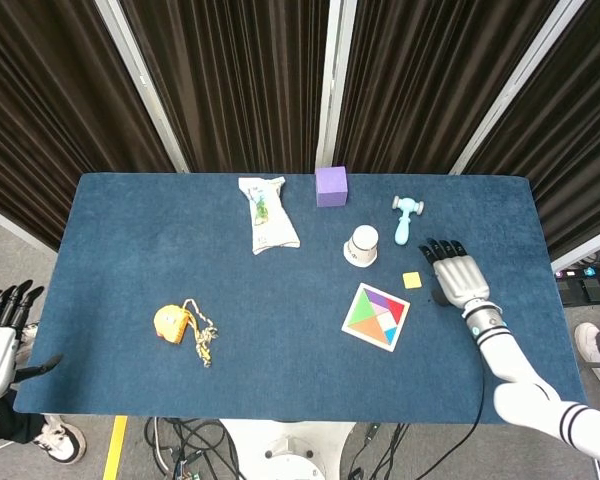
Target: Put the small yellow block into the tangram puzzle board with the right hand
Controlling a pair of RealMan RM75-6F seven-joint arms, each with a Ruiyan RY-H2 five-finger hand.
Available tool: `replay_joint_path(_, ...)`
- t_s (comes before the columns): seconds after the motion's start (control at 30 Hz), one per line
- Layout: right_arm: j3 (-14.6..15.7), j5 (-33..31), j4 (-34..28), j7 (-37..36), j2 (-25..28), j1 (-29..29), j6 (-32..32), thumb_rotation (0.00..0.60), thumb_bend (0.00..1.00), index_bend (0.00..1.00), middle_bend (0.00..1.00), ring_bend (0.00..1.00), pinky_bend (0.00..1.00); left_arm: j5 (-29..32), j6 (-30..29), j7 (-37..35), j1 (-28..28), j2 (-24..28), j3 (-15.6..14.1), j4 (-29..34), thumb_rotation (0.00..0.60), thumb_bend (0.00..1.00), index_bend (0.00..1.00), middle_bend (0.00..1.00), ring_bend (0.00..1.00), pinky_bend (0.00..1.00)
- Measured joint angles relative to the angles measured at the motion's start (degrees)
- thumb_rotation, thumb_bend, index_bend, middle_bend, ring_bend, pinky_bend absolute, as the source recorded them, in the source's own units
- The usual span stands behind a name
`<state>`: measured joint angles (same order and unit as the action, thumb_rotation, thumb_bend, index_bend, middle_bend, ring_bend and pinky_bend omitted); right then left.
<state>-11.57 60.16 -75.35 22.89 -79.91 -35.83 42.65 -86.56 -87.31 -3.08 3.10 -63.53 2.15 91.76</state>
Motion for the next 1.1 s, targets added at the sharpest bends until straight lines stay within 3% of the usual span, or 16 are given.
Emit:
replay_joint_path(0.3, 1.3, -2.4, 4.5, 0.3, -4.8, -2.2, -0.3, 0.600, 0.26, 0.12, 0.00, 0.00, 0.00, 0.2, 0.2, -1.0, -0.1, 0.0, -0.1, -0.9, 0.600, 0.00, 0.09, 0.02, 0.00, 0.04)
replay_joint_path(0.73, 2.8, -1.2, 8.2, -2.8, -7.2, -3.2, 0.1, 0.600, 0.26, 0.31, 0.00, 0.00, 0.00, 0.5, 0.8, -1.4, 0.0, -0.2, -0.2, -1.4, 0.600, 0.00, 0.09, 0.02, 0.00, 0.04)
replay_joint_path(1.1, 3.4, -0.4, 8.4, -4.2, -7.4, -3.2, 1.2, 0.600, 0.27, 0.35, 0.00, 0.00, 0.00, 0.4, 1.0, -1.5, 0.0, -0.2, -0.4, -1.5, 0.600, 0.00, 0.09, 0.02, 0.00, 0.04)
